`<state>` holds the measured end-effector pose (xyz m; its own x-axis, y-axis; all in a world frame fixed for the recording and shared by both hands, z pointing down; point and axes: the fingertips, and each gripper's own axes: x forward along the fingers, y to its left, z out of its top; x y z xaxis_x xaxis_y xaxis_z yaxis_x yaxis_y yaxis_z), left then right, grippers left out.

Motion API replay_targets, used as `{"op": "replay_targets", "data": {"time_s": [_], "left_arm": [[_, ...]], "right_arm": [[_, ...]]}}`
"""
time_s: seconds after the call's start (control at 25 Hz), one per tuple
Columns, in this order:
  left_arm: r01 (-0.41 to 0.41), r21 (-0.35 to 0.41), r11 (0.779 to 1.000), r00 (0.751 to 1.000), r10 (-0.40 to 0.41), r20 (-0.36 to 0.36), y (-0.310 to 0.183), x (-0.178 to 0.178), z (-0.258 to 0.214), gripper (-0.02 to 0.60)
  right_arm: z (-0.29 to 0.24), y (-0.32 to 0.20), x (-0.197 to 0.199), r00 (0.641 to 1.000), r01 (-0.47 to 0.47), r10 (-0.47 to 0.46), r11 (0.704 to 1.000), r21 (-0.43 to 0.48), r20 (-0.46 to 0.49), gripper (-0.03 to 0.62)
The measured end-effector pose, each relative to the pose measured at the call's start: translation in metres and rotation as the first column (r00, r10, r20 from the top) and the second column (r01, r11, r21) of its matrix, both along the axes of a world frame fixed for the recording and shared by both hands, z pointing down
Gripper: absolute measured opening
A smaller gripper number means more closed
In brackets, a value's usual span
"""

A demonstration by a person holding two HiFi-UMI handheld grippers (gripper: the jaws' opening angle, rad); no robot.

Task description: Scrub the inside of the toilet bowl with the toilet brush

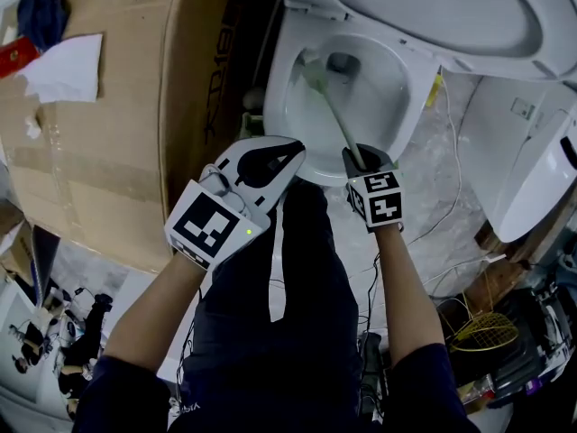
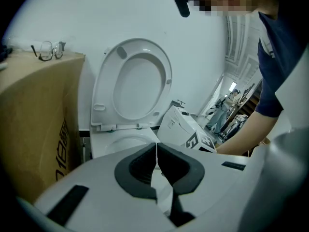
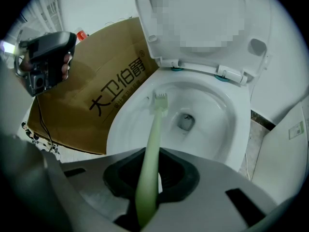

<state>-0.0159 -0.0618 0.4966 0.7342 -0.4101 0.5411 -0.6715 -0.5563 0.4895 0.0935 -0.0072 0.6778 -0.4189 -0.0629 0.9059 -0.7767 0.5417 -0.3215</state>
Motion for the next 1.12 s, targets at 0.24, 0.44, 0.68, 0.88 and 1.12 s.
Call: {"op": "replay_targets", "data": {"time_s": [0.24, 0.44, 0.68, 0.88, 1.12], "left_arm": [[-0.013, -0.013, 1.0, 1.0, 0.013, 0.009, -0.007, 0.004, 0.007, 0.035], [-0.027, -0.02, 0.999, 1.0, 0.027, 0.007, -0.011, 0.011, 0.01, 0.035], [-0.041, -0.019, 0.999, 0.999, 0.041, 0.004, -0.015, 0.018, 0.009, 0.035], [-0.059, -0.019, 0.998, 0.998, 0.059, 0.002, -0.01, 0.024, 0.01, 0.035], [-0.096, -0.019, 0.995, 0.995, 0.096, 0.009, -0.001, 0.033, 0.012, 0.035]], "right_arm": [[0.01, -0.024, 0.016, 0.999, -0.045, 0.045, 0.999, 0.01, -0.011, 0.058], [0.017, -0.034, 0.039, 0.996, -0.084, 0.084, 0.996, 0.007, -0.04, 0.058], [0.018, -0.036, 0.074, 0.989, -0.121, 0.121, 0.993, 0.01, -0.089, 0.058], [0.019, -0.028, 0.099, 0.979, -0.145, 0.145, 0.989, 0.01, -0.141, 0.058], [0.022, -0.009, 0.121, 0.968, -0.182, 0.178, 0.983, -0.007, -0.177, 0.058]]}}
